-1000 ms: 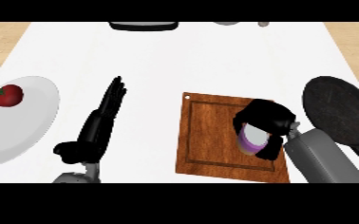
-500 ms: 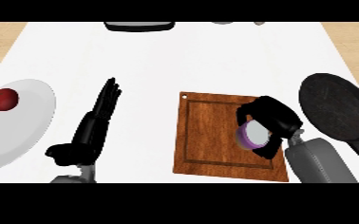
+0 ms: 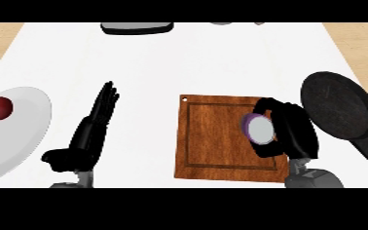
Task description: Pick the can from the cutting board and place it in the pan
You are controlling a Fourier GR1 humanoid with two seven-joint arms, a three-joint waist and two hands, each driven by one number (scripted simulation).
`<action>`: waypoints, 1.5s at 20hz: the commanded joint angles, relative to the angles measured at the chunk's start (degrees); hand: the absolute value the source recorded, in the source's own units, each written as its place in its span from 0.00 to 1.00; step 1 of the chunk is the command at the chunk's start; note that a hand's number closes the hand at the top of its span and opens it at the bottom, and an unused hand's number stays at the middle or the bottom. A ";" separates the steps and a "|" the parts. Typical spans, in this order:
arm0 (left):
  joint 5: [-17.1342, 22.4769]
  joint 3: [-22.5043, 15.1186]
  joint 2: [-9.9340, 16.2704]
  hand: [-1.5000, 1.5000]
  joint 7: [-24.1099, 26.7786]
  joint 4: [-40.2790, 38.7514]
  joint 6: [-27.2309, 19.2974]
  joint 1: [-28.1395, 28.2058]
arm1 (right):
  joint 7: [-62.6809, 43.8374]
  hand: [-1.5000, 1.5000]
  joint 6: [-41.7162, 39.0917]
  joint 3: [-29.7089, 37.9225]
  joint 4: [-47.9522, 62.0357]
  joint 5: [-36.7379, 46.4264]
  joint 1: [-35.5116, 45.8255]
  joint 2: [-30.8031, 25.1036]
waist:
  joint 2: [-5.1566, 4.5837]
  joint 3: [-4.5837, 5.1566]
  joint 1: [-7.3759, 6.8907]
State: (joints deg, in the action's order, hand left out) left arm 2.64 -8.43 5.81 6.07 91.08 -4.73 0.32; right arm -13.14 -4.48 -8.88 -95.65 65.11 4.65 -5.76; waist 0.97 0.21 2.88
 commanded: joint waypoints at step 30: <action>0.86 3.19 0.86 0.50 -0.30 -2.82 5.08 -4.94 | 16.01 1.00 36.60 36.12 20.59 -22.28 6.87 -10.42 | -1.15 -0.28 -3.17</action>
State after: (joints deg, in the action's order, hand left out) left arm 2.16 -7.73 4.93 5.47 90.11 -1.68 -2.69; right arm -4.36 26.09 23.44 -84.17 47.88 8.80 -14.74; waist -0.13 -0.06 -0.38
